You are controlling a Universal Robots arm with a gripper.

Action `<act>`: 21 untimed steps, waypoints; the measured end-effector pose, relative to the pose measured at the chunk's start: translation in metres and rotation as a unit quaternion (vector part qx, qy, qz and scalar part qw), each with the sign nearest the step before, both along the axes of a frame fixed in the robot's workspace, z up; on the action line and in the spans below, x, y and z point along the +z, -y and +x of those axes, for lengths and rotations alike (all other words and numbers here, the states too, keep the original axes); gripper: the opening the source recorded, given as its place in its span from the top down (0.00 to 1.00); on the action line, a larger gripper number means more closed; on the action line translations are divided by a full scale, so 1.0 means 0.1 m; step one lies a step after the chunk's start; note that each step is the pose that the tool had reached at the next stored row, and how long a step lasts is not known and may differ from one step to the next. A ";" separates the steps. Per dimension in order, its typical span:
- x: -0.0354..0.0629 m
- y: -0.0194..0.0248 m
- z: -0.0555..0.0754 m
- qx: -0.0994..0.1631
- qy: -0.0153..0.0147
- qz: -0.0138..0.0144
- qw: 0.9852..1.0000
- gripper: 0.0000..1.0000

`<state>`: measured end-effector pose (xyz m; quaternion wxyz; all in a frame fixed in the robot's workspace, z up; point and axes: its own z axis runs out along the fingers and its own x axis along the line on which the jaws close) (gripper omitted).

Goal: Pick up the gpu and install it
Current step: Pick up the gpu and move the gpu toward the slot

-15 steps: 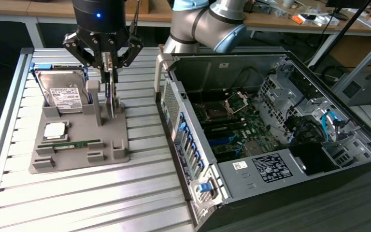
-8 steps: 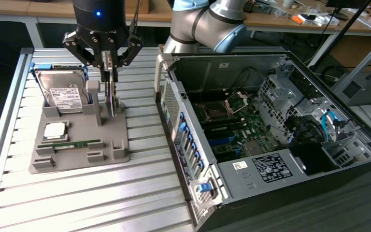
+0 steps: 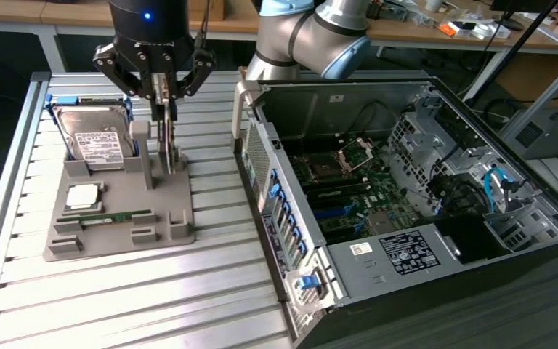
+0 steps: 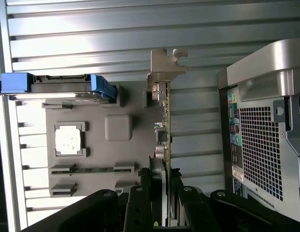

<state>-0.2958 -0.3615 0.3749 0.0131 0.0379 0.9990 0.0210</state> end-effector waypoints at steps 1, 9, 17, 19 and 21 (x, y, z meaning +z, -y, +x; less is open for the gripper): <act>0.004 0.000 0.00 0.000 0.000 0.000 1.000 0.73; 0.043 0.000 0.00 0.000 0.000 0.000 1.000 0.73; 0.089 0.000 0.00 0.000 0.000 0.000 1.000 0.73; 0.100 0.000 0.00 0.000 0.000 0.000 1.000 0.73; 0.112 0.000 0.00 0.000 0.000 0.000 1.000 0.73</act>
